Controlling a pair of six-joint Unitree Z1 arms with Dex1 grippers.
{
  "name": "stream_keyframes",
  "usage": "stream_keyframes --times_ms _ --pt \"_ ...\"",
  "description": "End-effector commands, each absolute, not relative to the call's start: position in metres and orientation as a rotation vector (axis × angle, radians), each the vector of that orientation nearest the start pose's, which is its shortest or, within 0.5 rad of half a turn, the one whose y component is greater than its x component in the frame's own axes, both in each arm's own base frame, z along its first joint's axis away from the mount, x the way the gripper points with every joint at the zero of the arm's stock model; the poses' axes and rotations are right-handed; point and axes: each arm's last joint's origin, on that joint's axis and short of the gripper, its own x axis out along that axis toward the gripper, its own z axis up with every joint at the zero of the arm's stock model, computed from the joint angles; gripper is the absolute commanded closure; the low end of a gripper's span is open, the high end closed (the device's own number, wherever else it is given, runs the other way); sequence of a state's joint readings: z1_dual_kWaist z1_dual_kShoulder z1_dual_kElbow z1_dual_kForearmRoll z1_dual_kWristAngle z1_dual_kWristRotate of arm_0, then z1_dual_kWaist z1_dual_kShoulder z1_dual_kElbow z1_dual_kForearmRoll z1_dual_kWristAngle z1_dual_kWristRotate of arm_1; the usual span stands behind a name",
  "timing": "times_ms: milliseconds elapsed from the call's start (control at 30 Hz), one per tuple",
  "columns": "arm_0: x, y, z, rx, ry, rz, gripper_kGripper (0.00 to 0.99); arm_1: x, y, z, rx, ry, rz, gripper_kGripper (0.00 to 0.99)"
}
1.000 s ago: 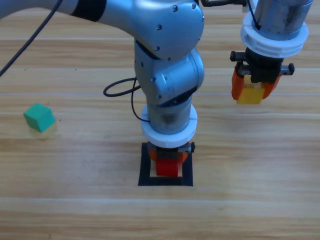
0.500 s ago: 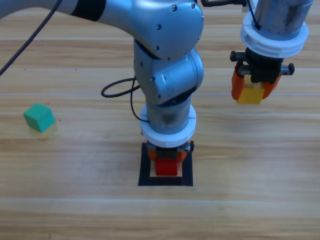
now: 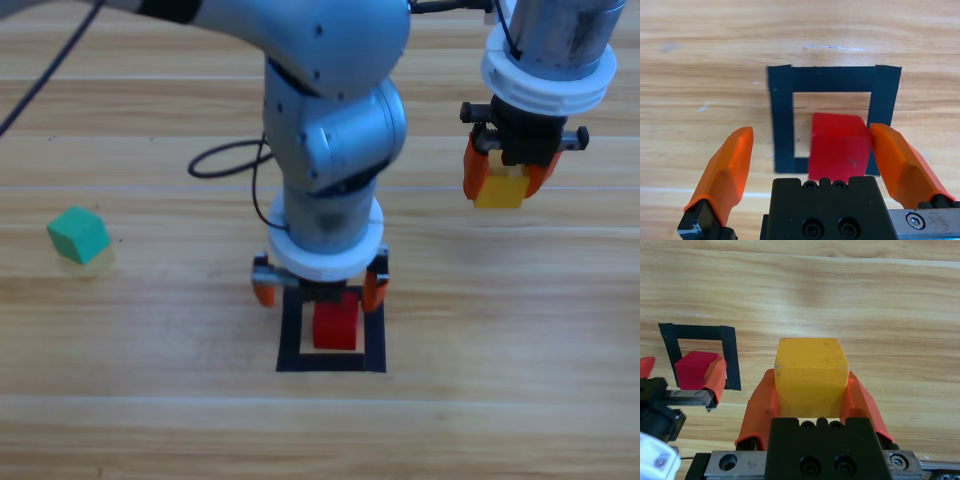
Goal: Stack the blocks in the rectangular block: red at the bottom, yellow in the middle, green on top
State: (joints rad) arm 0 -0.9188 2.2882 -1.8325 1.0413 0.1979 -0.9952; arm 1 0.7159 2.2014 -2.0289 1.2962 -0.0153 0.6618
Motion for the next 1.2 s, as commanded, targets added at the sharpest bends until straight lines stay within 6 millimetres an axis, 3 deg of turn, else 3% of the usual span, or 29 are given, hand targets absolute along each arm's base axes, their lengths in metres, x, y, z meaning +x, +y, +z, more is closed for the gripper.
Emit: stream_keyframes --times_ms 33,133,267,400,500,667,833,1000,1200 --pt "0.266 -0.326 0.306 -0.055 1.222 0.013 0.000 0.345 0.300 0.254 -0.033 1.532 0.070 0.990" --pt "0.252 -0.280 0.358 -0.069 1.138 0.005 0.000 0.345 0.300 0.254 -0.029 1.531 0.067 0.990" --pt "0.260 -0.204 0.390 -0.094 1.094 0.046 0.000 0.329 0.313 0.267 -0.049 1.491 0.090 0.990" --pt "0.287 -0.156 0.384 -0.068 1.129 0.102 0.000 0.308 0.337 0.270 -0.066 1.479 0.128 0.990" --pt "0.312 -0.126 0.360 -0.023 1.190 0.132 0.000 0.296 0.356 0.267 -0.046 1.496 0.151 0.990" --pt "0.354 -0.118 0.295 0.069 1.308 0.121 0.000 0.279 0.390 0.268 -0.032 1.497 0.198 0.990" --pt "0.378 -0.122 0.239 0.122 1.423 0.114 0.000 0.279 0.423 0.249 -0.051 1.538 0.142 0.990" --pt "0.376 -0.116 0.222 0.112 1.462 0.056 0.000 0.282 0.437 0.225 -0.047 1.556 0.127 0.990" --pt "0.386 -0.101 0.212 0.098 1.480 0.049 0.000 0.284 0.441 0.213 -0.052 1.573 0.120 0.990"
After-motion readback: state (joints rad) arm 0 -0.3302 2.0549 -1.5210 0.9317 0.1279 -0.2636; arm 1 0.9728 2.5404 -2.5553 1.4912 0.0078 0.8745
